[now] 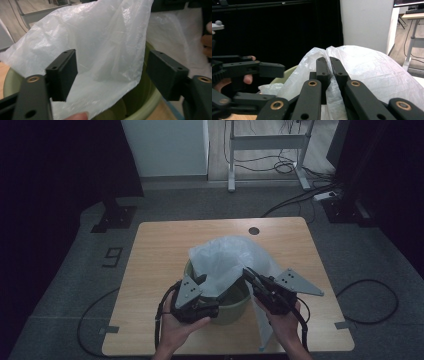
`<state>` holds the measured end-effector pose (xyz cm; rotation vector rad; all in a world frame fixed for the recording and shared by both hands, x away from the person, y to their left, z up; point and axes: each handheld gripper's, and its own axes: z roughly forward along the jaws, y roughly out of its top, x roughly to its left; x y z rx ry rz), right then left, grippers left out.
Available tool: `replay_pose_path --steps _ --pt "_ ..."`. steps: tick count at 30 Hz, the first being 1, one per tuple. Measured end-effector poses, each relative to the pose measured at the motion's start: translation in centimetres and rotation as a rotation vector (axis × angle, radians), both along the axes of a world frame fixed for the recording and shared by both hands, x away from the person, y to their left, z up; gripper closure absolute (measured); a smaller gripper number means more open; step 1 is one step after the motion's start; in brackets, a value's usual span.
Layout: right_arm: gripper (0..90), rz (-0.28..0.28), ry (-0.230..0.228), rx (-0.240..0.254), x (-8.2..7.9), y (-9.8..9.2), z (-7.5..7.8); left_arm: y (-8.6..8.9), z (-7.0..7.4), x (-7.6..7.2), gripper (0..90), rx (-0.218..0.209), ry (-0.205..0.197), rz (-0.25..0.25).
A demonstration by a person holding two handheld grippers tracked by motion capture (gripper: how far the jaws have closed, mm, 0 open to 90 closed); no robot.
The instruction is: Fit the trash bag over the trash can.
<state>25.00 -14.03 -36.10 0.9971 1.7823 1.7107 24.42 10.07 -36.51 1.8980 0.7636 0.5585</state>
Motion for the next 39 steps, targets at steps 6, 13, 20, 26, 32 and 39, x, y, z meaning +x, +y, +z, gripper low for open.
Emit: replay_pose_path --steps 6,13,20,26,32,39 --pt "84.9 0.015 -0.016 -0.010 -0.7 0.2 0.1 -1.3 -0.3 0.6 49.0 0.036 0.004 -0.014" --pt "83.9 0.017 -0.023 0.000 -0.9 0.0 0.0 -1.3 -0.6 1.0 70.1 -0.007 0.016 0.001" --pt "80.8 0.026 -0.009 0.007 -0.7 0.0 -0.6 -0.9 -0.7 1.1 86.6 -0.087 0.000 -0.011" --pt "70.2 0.041 -0.006 0.012 -1.0 -0.1 -1.4 -0.9 -1.2 1.4 89.4 -0.111 0.018 -0.022" --pt "45.2 -0.009 -0.039 0.021 -2.7 -0.2 -2.4 -0.9 -1.7 1.6 89.4 -0.115 0.036 -0.010" --pt "32.7 -0.091 -0.034 -0.006 -5.6 -0.4 -5.0 -0.9 -1.9 1.8 89.4 -0.115 0.046 -0.002"
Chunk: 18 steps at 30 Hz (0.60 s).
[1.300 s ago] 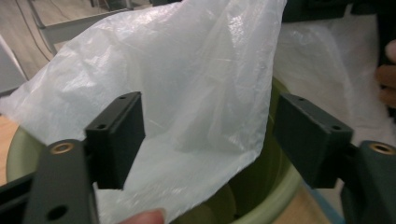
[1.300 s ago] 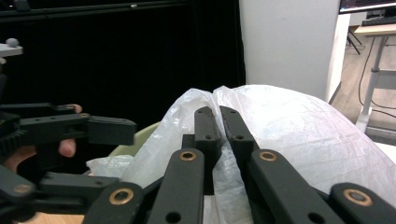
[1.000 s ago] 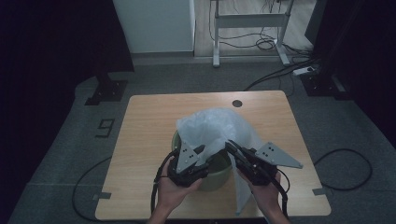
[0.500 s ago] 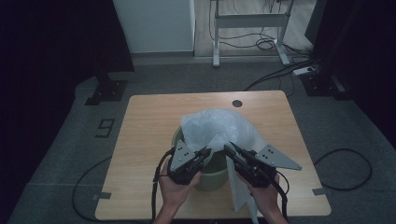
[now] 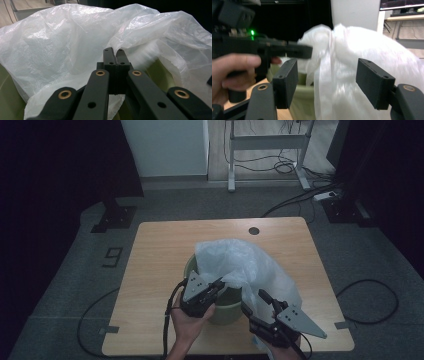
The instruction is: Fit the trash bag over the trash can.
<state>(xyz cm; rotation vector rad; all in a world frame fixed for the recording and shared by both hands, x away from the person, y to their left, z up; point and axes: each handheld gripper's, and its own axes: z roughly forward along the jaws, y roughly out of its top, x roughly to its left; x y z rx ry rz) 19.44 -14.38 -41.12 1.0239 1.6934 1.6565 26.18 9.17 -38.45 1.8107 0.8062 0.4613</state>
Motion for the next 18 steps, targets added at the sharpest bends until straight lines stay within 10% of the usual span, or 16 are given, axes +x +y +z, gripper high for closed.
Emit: replay_pose_path --steps 11,18 --pt "30.1 -0.108 0.029 -0.114 -1.2 1.0 -2.8 0.0 0.0 0.0 89.4 0.002 0.007 -0.002" --pt "44.8 -0.206 0.094 -0.197 -1.2 0.9 -4.3 0.1 0.1 0.0 89.4 -0.001 0.008 -0.004"
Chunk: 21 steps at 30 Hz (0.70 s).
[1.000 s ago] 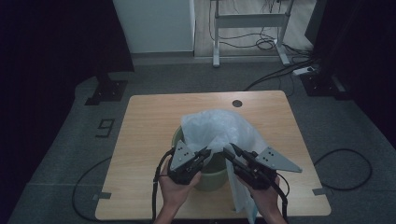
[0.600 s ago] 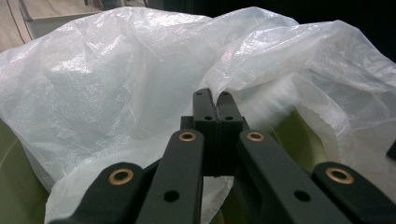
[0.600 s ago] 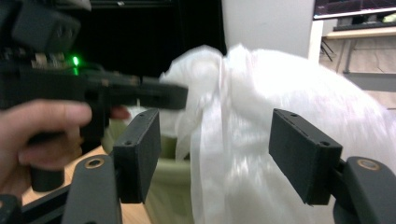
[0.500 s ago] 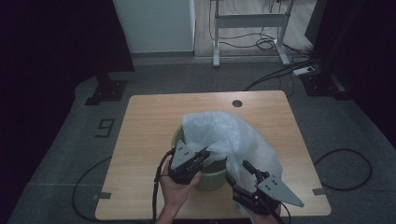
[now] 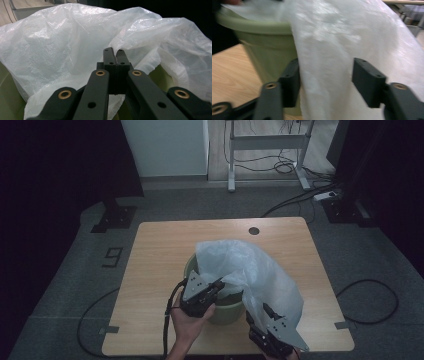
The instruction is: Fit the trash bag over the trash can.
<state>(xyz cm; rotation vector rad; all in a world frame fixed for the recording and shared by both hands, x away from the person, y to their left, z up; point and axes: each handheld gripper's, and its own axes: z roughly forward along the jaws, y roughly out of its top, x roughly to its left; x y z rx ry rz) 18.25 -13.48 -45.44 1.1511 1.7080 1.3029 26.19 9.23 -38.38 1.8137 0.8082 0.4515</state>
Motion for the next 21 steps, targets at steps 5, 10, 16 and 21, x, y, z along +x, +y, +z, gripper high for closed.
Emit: replay_pose_path --steps 5,10,16,21 --pt "69.8 -0.020 -0.010 -0.024 0.4 -1.1 -0.6 -0.1 0.0 0.0 89.3 0.001 0.006 -0.010" --pt "85.9 -0.096 -0.071 -0.003 1.0 -3.0 0.3 -0.5 0.1 -0.1 89.2 0.010 0.006 -0.031" --pt "88.3 -0.121 -0.169 0.040 1.6 -5.0 3.9 -1.1 0.3 -0.4 88.9 0.011 0.013 -0.072" --pt "88.3 -0.096 -0.248 0.044 2.1 -4.9 7.5 -1.5 0.2 -0.5 88.6 0.013 0.024 -0.100"
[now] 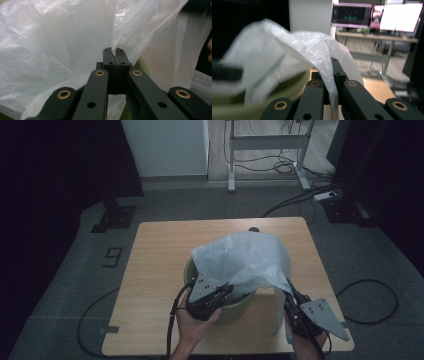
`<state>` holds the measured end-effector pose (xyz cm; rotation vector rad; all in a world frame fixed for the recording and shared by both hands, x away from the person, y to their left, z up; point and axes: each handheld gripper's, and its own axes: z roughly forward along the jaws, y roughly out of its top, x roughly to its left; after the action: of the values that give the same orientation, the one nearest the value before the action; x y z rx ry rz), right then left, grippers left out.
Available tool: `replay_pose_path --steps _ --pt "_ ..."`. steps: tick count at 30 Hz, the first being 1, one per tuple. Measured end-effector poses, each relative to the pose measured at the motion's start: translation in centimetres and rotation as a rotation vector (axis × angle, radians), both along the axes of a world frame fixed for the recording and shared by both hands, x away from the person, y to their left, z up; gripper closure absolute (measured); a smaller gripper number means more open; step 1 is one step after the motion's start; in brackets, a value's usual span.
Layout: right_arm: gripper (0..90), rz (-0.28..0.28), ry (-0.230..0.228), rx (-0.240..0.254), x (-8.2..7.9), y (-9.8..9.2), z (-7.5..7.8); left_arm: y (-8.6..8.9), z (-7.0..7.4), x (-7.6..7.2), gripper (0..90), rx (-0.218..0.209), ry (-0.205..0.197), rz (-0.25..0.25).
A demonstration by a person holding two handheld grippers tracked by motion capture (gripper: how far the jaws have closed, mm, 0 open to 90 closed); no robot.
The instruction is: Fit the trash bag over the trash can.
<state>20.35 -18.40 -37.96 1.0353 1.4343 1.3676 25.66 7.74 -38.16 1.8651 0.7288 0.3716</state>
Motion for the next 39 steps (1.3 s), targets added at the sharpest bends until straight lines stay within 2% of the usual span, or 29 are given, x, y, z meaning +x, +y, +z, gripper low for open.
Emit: replay_pose_path --steps 5,10,12,16,17,18,22,30,36,39 --pt "88.1 0.039 -0.059 -0.019 0.2 0.7 3.1 -0.3 -0.1 0.1 87.8 -0.004 0.021 -0.032" --pt "87.7 0.058 -0.085 -0.024 0.1 1.3 4.4 -0.3 -0.1 -0.3 86.9 -0.012 0.026 -0.064" --pt "87.7 0.063 -0.087 -0.022 0.2 1.5 4.4 -0.1 0.0 -0.5 83.6 -0.018 0.014 -0.049" --pt "87.6 0.085 -0.070 -0.030 0.6 2.0 4.1 0.3 0.5 -0.9 65.8 -0.023 -0.009 0.001" --pt "87.6 0.085 -0.070 -0.030 0.6 2.0 4.1 0.3 0.5 -0.9 60.6 -0.023 -0.009 0.001" --pt "87.4 0.100 -0.063 -0.035 0.9 2.3 4.0 0.5 0.9 -1.3 53.2 -0.016 -0.022 0.025" --pt "87.2 0.118 -0.046 -0.033 1.4 2.3 4.0 0.9 1.3 -1.7 40.1 -0.012 -0.031 0.040" --pt "87.1 0.209 -0.010 -0.041 2.1 3.4 3.4 1.5 2.0 -1.5 39.2 -0.008 -0.065 0.052" --pt "86.1 0.269 0.022 -0.043 2.9 4.9 2.9 1.6 1.4 -1.5 37.4 -0.030 -0.060 0.040" --pt "85.5 0.294 0.038 -0.045 3.2 5.5 2.7 1.5 1.2 -1.6 36.9 -0.023 -0.062 0.039"
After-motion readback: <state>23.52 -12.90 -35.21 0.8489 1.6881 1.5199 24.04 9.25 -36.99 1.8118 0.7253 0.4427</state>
